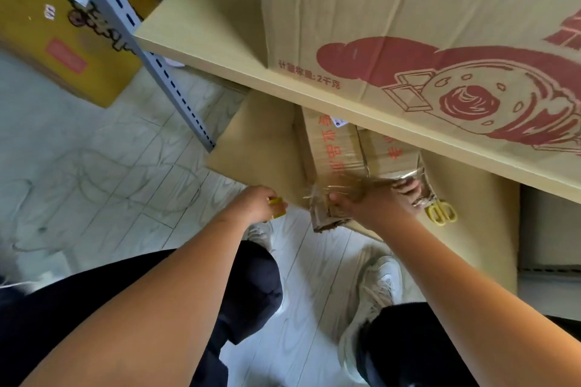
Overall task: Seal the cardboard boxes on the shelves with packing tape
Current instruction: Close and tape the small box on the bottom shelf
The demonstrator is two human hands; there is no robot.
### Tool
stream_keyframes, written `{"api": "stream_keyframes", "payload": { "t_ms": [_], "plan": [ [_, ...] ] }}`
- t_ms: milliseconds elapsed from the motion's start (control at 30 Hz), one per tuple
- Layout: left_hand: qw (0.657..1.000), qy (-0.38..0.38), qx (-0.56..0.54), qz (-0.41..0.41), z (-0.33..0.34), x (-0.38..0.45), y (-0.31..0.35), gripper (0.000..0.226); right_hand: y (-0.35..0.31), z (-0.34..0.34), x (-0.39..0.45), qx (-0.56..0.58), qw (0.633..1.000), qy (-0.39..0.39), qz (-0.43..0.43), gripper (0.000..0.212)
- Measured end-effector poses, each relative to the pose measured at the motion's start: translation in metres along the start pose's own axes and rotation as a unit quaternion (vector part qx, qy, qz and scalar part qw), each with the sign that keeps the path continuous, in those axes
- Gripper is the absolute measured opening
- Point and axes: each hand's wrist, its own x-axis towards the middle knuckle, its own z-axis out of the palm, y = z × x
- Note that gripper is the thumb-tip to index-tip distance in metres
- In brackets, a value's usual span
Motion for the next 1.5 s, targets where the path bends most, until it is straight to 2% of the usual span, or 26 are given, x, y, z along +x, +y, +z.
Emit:
{"api": "stream_keyframes", "payload": {
  "t_ms": [100,167,267,300,367,433,533,600,667,733,833,933,1033,1100,1167,1267,1367,1500],
  "plan": [
    [0.998,-0.037,-0.057,0.007,0.024,0.020,0.008,0.040,0.001,0.005,-0.005,-0.015,1.000,0.026,0.006,0.122],
    [0.997,-0.059,-0.045,0.013,0.036,0.030,0.014,0.041,-0.008,0.014,-0.012,-0.002,0.995,0.096,-0.035,0.112],
    [0.996,-0.083,-0.026,0.024,0.047,0.040,0.019,0.042,-0.035,0.041,-0.016,0.012,0.981,0.167,-0.099,0.125],
    [0.996,-0.087,-0.021,0.022,0.050,0.043,0.017,0.044,-0.042,0.048,-0.016,-0.001,0.980,0.171,-0.101,0.125],
    [0.996,-0.078,-0.030,0.002,0.054,0.047,0.009,0.056,-0.049,0.057,-0.010,-0.027,0.980,0.170,-0.102,0.110],
    [0.993,-0.079,-0.083,-0.023,0.058,0.048,-0.003,0.057,-0.048,0.054,-0.009,-0.037,0.978,0.175,-0.109,0.097],
    [0.974,-0.140,-0.176,-0.030,0.054,0.039,-0.014,0.046,-0.039,0.042,-0.009,-0.054,0.977,0.167,-0.118,0.089],
    [0.961,-0.175,-0.205,-0.065,0.046,0.033,-0.018,0.053,-0.031,0.032,-0.008,-0.042,0.980,0.149,-0.125,0.085],
    [0.960,-0.188,-0.189,-0.079,0.030,0.026,-0.016,0.047,-0.021,0.020,-0.006,-0.006,0.981,0.144,-0.130,0.083],
    [0.968,-0.191,-0.159,-0.043,0.004,0.018,-0.009,0.044,-0.012,0.007,-0.006,0.031,0.981,0.136,-0.133,0.079],
    [0.984,-0.151,-0.089,0.032,-0.046,-0.002,0.016,0.054,0.009,-0.017,-0.010,0.094,0.978,0.128,-0.137,0.059],
    [0.992,-0.046,0.068,0.100,-0.077,-0.025,0.042,0.057,0.034,-0.037,-0.014,0.182,0.969,0.100,-0.131,0.044],
    [0.967,0.112,0.192,0.126,-0.081,-0.043,0.068,0.057,0.062,-0.050,-0.012,0.266,0.953,0.072,-0.128,0.049],
    [0.946,0.176,0.235,0.138,-0.081,-0.043,0.087,0.058,0.079,-0.056,-0.009,0.301,0.942,0.070,-0.133,0.042],
    [0.937,0.190,0.250,0.153,-0.080,-0.037,0.104,0.059,0.095,-0.059,-0.003,0.357,0.921,0.069,-0.142,0.035],
    [0.947,0.150,0.232,0.165,-0.065,-0.022,0.116,0.058,0.116,-0.057,0.005,0.449,0.881,0.049,-0.144,0.020],
    [0.961,0.110,0.195,0.161,-0.051,-0.013,0.120,0.054,0.125,-0.040,0.011,0.505,0.854,-0.008,-0.122,0.033],
    [0.955,0.089,0.223,0.171,-0.062,0.003,0.125,0.057,0.131,-0.008,0.025,0.561,0.818,-0.058,-0.111,0.090]
  ]
}}
